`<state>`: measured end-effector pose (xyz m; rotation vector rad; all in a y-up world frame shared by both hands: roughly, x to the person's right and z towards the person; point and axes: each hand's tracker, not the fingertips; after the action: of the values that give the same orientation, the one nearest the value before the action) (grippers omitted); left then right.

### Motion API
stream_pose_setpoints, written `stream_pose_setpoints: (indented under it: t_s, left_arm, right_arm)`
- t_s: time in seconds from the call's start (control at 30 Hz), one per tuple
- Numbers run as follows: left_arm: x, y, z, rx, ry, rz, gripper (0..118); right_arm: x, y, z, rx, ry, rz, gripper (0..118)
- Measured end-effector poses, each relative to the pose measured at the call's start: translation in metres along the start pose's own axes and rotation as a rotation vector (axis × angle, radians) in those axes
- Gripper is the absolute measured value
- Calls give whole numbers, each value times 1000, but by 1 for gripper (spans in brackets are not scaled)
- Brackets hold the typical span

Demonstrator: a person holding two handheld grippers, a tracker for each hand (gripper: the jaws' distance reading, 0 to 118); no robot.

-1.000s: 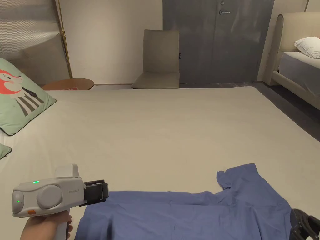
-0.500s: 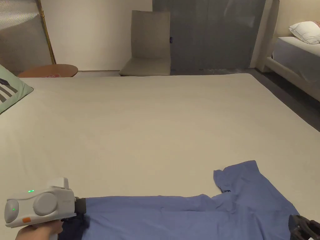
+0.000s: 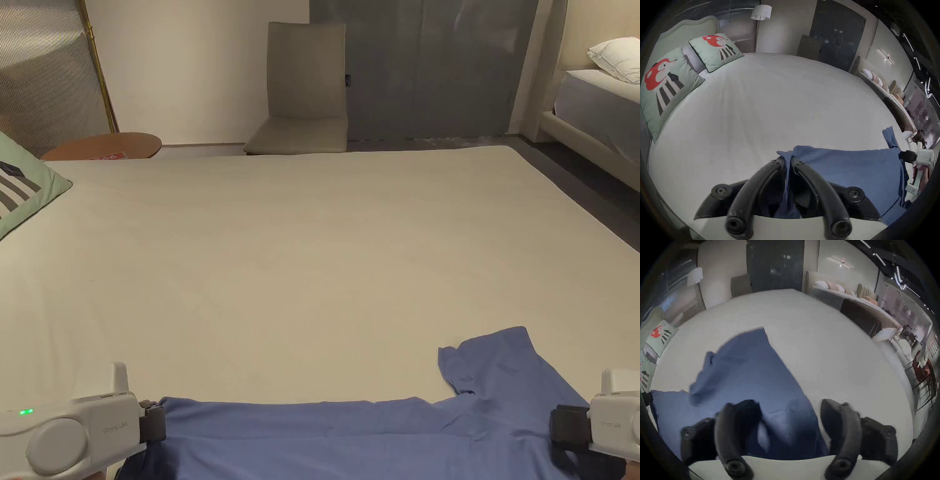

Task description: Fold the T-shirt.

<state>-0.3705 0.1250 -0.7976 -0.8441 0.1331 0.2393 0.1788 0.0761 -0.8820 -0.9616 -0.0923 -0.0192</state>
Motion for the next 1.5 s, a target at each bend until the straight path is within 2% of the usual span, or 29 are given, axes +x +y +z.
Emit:
stream_pose_setpoints:
  t_s: [0.03,0.07,0.1,0.13,0.17,0.2,0.23,0.57,0.7,0.87,1.03,1.2,1.5]
  left_arm:
    - [2,-1,2,10,7,-18,2]
    - [4,-1,4,18,14,-36,2]
    - [5,-1,7,22,15,-40,2]
    - [3,-1,8,24,12,-38,2]
    - [3,-1,13,33,5,-39,2]
    - [4,-1,18,43,1,-41,2]
    - [4,-1,25,55,1,-45,2]
    - [10,-34,142,302,9,-81,2]
    - [17,-68,197,418,40,-87,2]
    - [17,-108,245,554,72,-49,2]
    - [16,-136,280,655,104,-24,2]
    - [11,-143,297,671,92,6,2]
    - [13,-75,320,703,85,-43,2]
  right_arm:
    - [2,-4,1,27,63,-23,72]
    - [3,-5,8,71,49,-36,65]
    - [0,-8,18,80,46,-31,47]
    - [0,-10,26,112,88,-20,22]
    - [-1,-13,35,148,49,12,4]
    - [0,-18,46,196,26,32,4]
    - [-5,-18,63,244,45,38,4]
    - [-9,-69,207,624,124,8,4]
    - [-10,-98,254,765,97,26,4]
    - [-17,-133,313,893,100,7,4]
    - [-15,-157,345,969,83,11,4]
    - [-15,-166,367,1012,94,-12,4]
    - [-18,-111,401,1082,111,3,4]
